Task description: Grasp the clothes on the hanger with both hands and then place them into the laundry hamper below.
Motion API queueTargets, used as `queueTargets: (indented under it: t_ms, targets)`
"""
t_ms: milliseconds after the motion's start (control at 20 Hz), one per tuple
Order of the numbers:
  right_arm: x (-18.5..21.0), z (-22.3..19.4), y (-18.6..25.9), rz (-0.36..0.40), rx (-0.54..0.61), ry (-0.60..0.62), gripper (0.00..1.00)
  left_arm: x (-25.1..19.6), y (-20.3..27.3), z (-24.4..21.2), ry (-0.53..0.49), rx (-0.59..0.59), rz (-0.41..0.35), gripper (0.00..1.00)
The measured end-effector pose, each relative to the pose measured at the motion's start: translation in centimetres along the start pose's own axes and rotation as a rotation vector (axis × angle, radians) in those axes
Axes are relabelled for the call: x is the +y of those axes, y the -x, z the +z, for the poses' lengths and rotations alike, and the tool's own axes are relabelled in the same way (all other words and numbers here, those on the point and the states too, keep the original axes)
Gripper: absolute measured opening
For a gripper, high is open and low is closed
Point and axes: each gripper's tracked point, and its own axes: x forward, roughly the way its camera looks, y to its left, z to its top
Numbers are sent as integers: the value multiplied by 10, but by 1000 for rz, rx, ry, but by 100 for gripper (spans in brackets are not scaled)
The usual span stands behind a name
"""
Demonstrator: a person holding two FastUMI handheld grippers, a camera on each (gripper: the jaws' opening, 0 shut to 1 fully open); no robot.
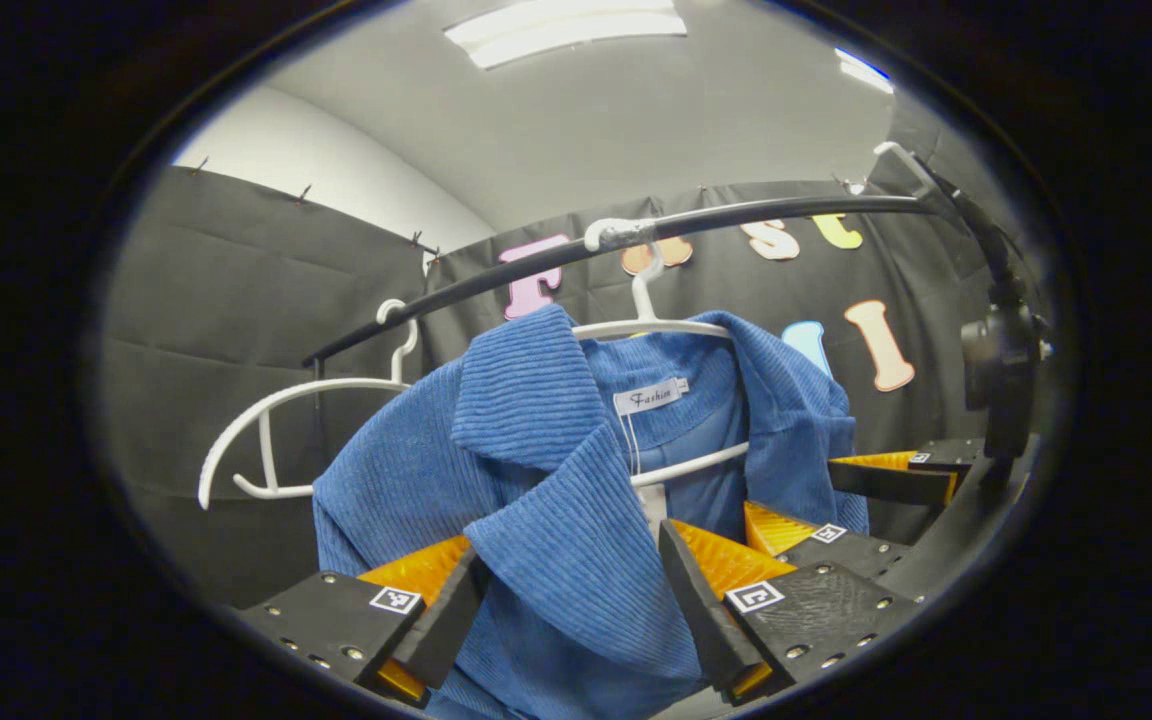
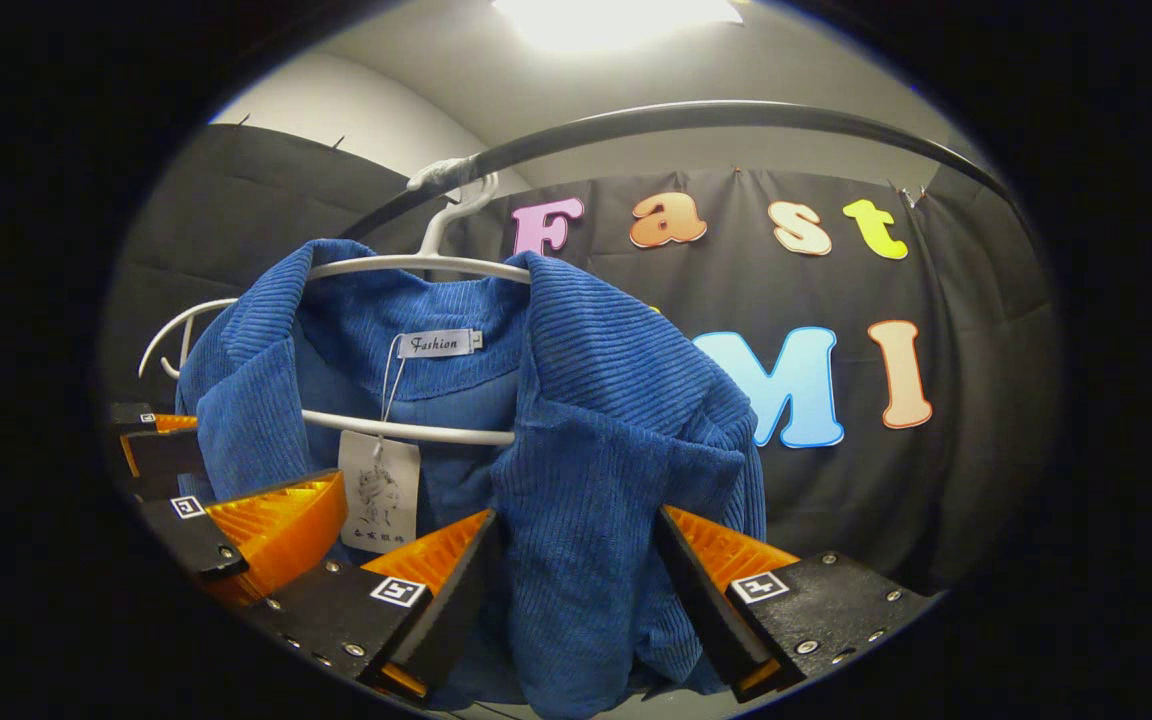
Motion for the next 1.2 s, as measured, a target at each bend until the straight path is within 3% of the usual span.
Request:
queueTargets:
  t_ms: [100, 250, 300, 400, 500, 550, 650, 850, 1200]
  targets:
    - [-1, 2, -7, -5, -3, 1, 89, 6, -5, -2, -11, 6, 22, 93]
    - [-7, 2, -17, -19, -7, 7, 70, 10, -10, -4, -32, 7, 55, 92]
    - [-6, 2, -16, -22, -7, 2, 65, 13, -10, -5, -37, 11, 60, 83]
    - [-6, 4, -20, -3, -7, -20, 47, 13, -9, -7, -45, 20, 71, 65]
    - [-8, 9, -19, 2, -15, -59, 14, 9, -9, -6, -34, 25, 44, 47]
    - [-5, 11, -17, 21, -16, -74, 4, 16, -6, -5, -43, 22, 72, 47]
    - [-6, 14, -13, 22, -24, -73, 1, 23, -3, 0, -29, 13, 81, 8]
    - [-23, 40, 3, -32, -122, -56, 1, 15, 10, 11, -39, -15, 18, 4]
    - [-60, 85, 14, -109, -234, -71, 0, 45, 37, 89, -118, -157, 27, 3]
